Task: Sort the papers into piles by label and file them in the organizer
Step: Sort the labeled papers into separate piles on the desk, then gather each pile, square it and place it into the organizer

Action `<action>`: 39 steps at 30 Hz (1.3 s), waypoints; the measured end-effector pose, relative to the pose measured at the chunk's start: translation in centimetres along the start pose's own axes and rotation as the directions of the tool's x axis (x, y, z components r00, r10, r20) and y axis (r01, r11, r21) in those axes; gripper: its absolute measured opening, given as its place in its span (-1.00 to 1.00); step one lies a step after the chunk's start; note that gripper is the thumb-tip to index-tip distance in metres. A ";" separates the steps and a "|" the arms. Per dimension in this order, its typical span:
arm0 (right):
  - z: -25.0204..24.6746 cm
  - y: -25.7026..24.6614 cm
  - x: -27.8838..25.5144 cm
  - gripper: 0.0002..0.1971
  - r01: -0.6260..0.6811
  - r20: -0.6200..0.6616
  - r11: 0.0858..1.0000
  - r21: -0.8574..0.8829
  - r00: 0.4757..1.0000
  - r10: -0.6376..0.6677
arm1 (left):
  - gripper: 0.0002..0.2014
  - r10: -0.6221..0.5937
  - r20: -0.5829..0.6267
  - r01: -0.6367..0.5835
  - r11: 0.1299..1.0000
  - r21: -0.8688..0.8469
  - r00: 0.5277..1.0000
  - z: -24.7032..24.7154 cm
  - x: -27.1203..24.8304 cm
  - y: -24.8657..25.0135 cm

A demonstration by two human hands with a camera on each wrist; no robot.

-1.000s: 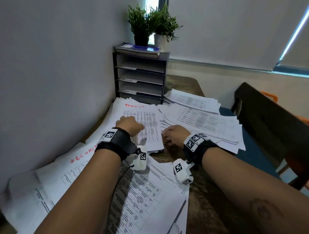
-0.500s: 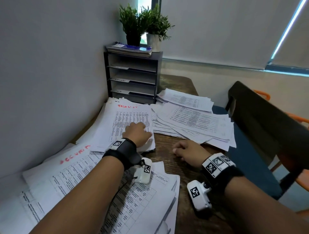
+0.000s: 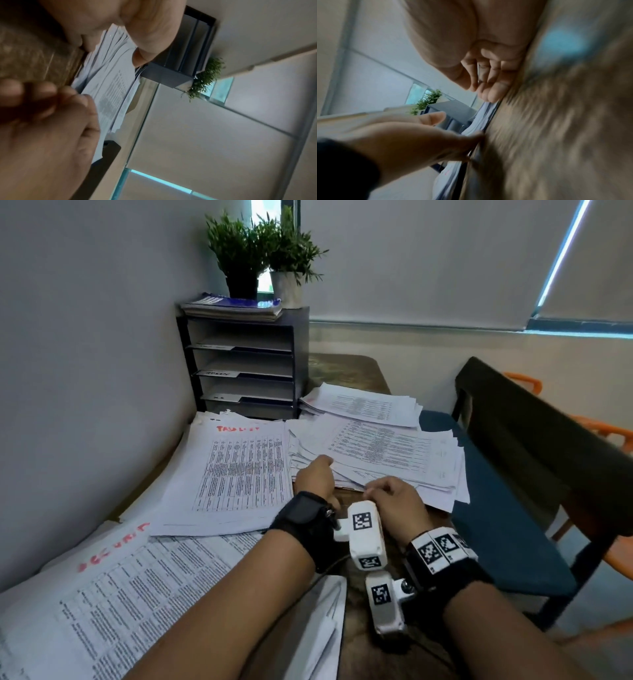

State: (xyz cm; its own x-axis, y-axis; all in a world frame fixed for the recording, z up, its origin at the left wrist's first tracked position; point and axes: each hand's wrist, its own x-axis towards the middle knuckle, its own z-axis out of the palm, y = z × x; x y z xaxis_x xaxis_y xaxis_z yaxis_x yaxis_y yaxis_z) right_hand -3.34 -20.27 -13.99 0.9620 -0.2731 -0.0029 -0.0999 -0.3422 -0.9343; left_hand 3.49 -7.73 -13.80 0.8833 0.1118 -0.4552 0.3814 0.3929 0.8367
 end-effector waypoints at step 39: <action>-4.0 -2.3 14.6 -0.62 0.182 0.258 0.503 -0.845 0.962 0.086 | -0.52 -0.124 -0.247 0.098 0.988 -0.115 0.961 6.7 2.0 -6.6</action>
State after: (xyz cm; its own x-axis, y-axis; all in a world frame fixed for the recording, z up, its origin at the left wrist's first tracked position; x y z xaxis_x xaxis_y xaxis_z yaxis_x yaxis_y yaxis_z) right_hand 9.92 -27.01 -10.46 0.9828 -0.0598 -0.1748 -0.0899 -0.9815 -0.1693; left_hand 4.57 -16.19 -18.19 0.7341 0.2846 -0.6166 0.4321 0.5046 0.7474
